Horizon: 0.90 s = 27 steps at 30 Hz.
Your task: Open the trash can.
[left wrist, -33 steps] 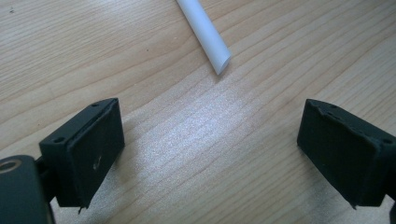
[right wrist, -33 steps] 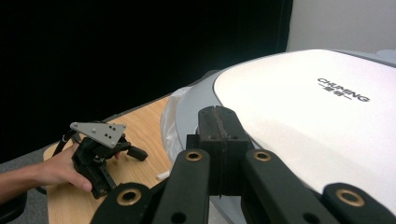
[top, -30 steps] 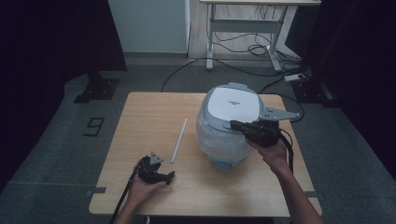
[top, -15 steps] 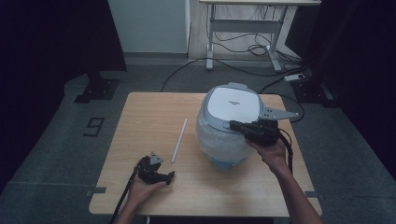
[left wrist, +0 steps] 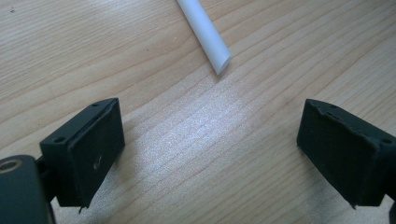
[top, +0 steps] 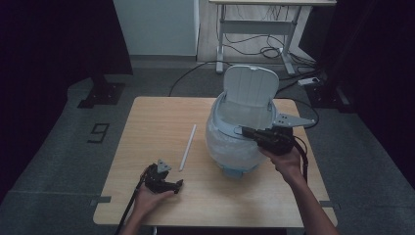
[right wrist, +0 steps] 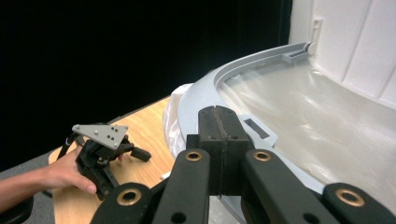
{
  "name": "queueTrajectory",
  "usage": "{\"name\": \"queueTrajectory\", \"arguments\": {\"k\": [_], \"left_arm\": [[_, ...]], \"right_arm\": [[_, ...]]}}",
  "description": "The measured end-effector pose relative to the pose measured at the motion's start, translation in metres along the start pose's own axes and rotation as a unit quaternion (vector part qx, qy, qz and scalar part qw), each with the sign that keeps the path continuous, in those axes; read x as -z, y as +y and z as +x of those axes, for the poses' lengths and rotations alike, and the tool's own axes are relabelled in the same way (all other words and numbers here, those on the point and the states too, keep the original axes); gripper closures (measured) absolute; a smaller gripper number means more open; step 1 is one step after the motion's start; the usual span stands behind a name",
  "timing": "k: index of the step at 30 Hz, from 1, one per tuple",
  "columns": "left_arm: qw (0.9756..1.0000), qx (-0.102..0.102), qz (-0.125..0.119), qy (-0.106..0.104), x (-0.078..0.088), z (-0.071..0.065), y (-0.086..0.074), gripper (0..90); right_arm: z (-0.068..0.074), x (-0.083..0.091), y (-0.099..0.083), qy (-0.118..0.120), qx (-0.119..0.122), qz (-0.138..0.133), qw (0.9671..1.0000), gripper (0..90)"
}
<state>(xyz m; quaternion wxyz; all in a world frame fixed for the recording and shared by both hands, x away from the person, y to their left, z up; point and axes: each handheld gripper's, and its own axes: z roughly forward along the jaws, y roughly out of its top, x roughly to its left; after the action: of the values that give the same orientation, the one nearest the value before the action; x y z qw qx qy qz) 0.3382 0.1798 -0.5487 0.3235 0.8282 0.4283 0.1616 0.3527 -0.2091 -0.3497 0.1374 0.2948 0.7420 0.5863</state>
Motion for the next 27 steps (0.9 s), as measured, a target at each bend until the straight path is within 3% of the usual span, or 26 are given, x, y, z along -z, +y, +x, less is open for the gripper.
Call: {"name": "queueTrajectory", "arguments": {"k": [3, 8, 13, 20, 27], "left_arm": [[1.0, 0.0, 0.0, 0.0, 0.0, 0.0, 0.0, 7.0], [1.0, 0.0, 0.0, 0.0, 0.0, 0.0, 0.0, 7.0], [1.0, 0.001, -0.001, 0.0, 0.0, 0.0, 0.0, 7.0], [1.0, 0.001, -0.001, 0.002, 0.0, 0.0, 0.0, 7.0], [1.0, 0.001, -0.001, 0.002, 0.0, 0.0, 0.0, 7.0]], "right_arm": [[0.0, 0.006, -0.001, 0.005, -0.008, -0.016, 0.9998, 86.5], [0.003, 0.029, -0.012, -0.027, 0.013, -0.033, 0.999, 75.2], [-0.001, 0.059, -0.042, -0.055, 0.018, -0.046, 0.9973, 55.4], [-0.013, 0.081, -0.078, -0.072, -0.005, -0.056, 0.9958, 42.9], [-0.027, 0.084, -0.121, -0.12, -0.022, -0.026, 0.9921, 37.7]]}}
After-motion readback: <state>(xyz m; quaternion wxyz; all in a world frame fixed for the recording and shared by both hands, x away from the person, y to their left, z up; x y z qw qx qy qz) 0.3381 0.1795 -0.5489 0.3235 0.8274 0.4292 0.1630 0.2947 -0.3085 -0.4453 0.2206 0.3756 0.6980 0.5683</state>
